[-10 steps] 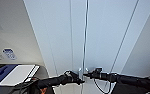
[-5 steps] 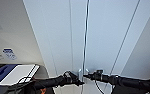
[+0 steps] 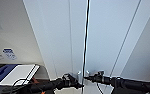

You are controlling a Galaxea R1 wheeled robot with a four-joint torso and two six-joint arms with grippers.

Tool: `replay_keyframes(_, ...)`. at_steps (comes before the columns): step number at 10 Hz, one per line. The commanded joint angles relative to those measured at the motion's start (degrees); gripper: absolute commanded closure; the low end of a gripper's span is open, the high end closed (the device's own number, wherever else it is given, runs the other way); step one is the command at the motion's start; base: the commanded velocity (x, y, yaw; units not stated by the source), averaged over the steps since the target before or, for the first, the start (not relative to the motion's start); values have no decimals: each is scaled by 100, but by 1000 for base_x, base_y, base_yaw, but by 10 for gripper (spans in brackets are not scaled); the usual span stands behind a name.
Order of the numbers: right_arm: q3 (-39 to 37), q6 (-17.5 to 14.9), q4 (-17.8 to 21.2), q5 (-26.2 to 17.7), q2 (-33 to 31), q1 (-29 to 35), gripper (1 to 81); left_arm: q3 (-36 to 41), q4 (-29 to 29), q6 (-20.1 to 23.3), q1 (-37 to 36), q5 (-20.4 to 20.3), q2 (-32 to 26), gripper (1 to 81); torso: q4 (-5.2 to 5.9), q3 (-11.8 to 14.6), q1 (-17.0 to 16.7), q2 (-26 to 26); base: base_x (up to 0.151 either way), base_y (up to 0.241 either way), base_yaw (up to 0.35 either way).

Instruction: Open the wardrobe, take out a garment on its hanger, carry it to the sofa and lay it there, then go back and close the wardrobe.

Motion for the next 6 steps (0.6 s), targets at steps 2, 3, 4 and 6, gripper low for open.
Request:
replay_keyframes(2,687,62,1,-396,122,455,10,1248,-138,48,-616,-304,47,10,0,0,0,0,0,0,0)
replay_keyframes(3,740,62,1,-379,113,411,10,1326,-138,48,-589,-305,-23,10,0,0,0,0,0,0,0)
replay_keyframes(4,792,62,-16,-379,113,376,10,1423,-129,48,-563,-305,-94,10,0,0,0,0,0,0,0)
replay_keyframes(6,906,62,-60,-379,113,323,10,1564,-129,48,-536,-305,-138,10,0,0,0,0,0,0,0)
